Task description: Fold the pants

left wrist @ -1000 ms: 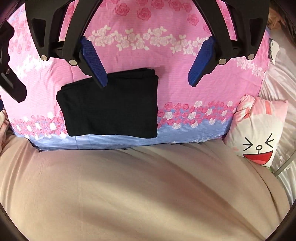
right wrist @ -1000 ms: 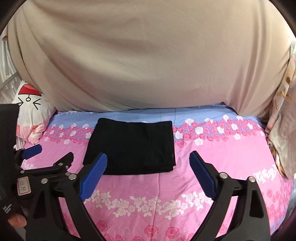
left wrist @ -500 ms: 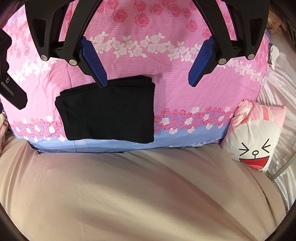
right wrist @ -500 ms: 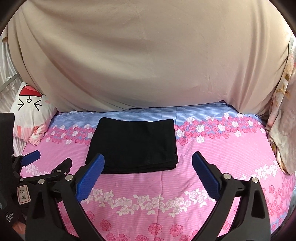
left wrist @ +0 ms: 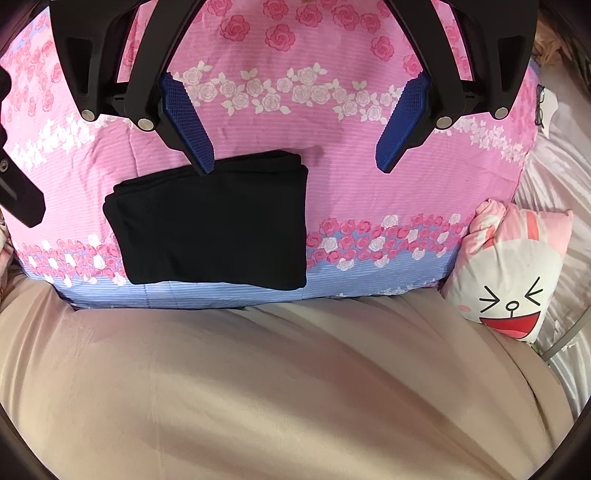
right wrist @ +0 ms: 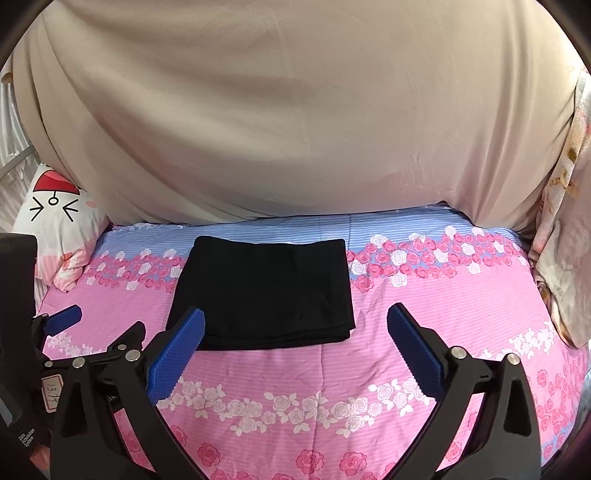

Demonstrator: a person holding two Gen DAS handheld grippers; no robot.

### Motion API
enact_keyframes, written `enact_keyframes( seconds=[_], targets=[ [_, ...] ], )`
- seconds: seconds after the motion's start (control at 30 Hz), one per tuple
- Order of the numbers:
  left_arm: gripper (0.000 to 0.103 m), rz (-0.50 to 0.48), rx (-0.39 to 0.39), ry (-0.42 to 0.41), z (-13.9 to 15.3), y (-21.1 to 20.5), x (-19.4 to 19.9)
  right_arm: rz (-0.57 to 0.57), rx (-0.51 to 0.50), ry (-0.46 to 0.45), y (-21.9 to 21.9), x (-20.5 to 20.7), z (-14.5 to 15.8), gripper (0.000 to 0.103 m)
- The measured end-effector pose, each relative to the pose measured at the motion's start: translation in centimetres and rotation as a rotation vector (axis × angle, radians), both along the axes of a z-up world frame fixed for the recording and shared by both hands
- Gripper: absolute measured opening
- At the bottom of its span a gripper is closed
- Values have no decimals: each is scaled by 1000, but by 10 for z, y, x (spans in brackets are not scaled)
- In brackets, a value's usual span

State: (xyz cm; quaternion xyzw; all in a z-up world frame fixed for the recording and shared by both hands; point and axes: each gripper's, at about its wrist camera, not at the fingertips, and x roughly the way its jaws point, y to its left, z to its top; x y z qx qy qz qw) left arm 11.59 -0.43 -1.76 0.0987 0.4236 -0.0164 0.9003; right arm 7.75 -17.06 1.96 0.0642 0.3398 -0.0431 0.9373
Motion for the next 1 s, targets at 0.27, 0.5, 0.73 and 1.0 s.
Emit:
enact_keyframes(
  seconds=[0.27,0.5,0.73,1.0],
  targets=[
    [87,5,-3,2,-3,1,6,9,2,-5,1,4,0,98],
    [87,0,-15,0,-1,2,7,20,7,-5,4,6,0,98],
    [87,19,11,-13,0,3,9,22,10,-4,5,7,0,98],
    [87,30,6,-10,1,4,11,28,14,-4,4,7,0,98]
  ],
)
